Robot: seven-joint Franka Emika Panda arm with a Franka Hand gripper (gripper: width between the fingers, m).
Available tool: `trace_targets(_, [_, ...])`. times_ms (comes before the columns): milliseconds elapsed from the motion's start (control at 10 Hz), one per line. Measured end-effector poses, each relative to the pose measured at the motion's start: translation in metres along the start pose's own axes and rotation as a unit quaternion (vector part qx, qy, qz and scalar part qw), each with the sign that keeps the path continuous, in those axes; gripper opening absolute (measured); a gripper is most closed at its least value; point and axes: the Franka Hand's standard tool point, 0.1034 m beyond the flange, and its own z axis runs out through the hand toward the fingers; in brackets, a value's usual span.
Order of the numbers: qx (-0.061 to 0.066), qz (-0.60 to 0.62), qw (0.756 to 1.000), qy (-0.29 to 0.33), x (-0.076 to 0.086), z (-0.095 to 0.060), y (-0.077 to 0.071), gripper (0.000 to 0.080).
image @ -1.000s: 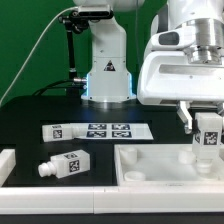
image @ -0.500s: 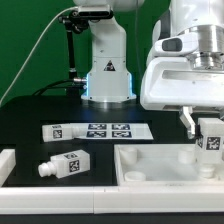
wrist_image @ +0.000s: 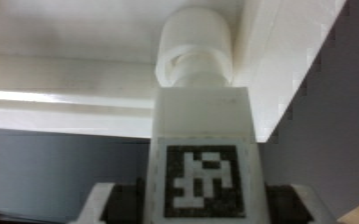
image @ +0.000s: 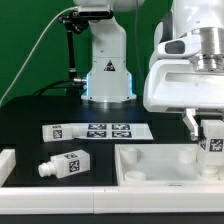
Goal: Assemble one leg
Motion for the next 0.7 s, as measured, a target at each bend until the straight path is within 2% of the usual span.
trace_targets(200, [-0.003,-0.004,1.0,-0.004,-0.0085,0.0064,0.0006,0.0288])
trace_targets(600, [-0.004,-0.004,1.0,0.005,-0.0054,0.0089,0.002,0.0288])
trace_targets(700, [-0.004,-0.004,1.0,0.005,-0.0054,0.009,0.0021,0.0377])
